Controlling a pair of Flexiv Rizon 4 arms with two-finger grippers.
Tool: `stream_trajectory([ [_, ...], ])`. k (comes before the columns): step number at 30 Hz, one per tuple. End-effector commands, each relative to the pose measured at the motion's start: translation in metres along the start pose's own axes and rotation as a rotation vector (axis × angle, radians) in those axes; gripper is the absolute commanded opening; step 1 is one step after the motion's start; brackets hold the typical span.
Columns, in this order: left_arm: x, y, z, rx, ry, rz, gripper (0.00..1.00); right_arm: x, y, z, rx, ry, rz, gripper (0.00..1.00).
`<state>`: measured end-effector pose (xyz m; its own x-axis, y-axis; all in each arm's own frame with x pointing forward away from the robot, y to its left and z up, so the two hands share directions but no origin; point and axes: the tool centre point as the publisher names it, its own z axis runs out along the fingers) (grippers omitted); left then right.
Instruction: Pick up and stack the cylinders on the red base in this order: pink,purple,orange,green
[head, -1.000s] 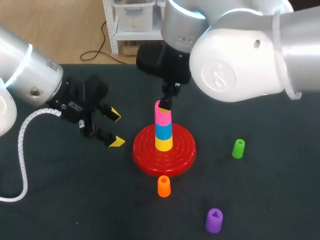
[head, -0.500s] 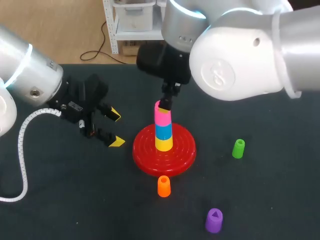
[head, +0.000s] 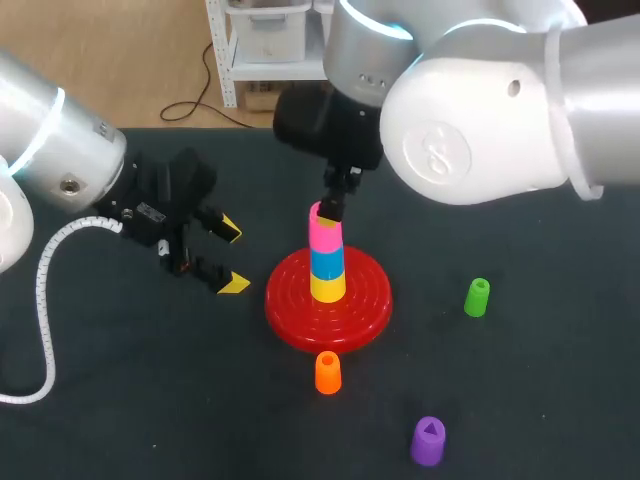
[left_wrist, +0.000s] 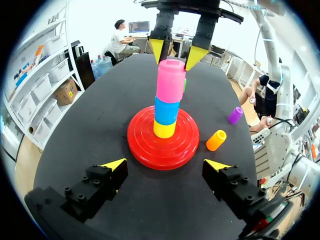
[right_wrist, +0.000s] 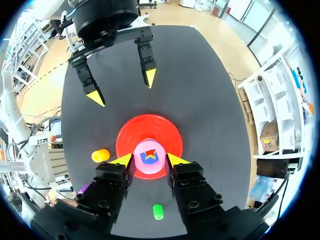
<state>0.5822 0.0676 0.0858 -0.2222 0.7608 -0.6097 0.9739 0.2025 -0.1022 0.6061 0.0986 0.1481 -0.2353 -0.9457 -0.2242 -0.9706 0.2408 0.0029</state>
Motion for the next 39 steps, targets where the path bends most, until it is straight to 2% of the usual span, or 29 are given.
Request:
stream_trajectory([
  [1,0.0,0.001,0.0,0.001,0.004,-0.001,1.0,0.002,0.0,0.002,0.008,-0.002,0.004,0.0],
  [14,0.0,0.001,0.0,0.001,0.004,-0.001,1.0,0.006,0.004,0.01,0.003,0.012,-0.001,0.0],
  [25,0.0,0.001,0.0,0.001,0.004,-0.001,1.0,0.015,0.006,0.027,0.031,0.068,-0.025,0.0],
  [31,0.0,0.001,0.0,0.001,0.004,-0.001,1.0,0.01,0.002,0.018,0.037,0.039,-0.002,0.0],
  [32,0.0,0.001,0.0,0.001,0.004,-0.001,1.0,0.007,0.001,0.014,0.039,0.027,0.005,0.05],
  [33,0.0,0.001,0.0,0.001,0.004,-0.001,1.0,0.005,0.0,0.009,0.043,0.018,0.008,0.32],
  [35,0.0,0.001,0.0,0.001,0.004,-0.001,1.0,0.001,0.0,-0.001,0.049,-0.008,0.012,1.0],
  [39,0.0,0.001,0.0,0.001,0.004,-0.001,1.0,-0.003,0.003,-0.019,0.053,-0.035,0.01,1.0],
])
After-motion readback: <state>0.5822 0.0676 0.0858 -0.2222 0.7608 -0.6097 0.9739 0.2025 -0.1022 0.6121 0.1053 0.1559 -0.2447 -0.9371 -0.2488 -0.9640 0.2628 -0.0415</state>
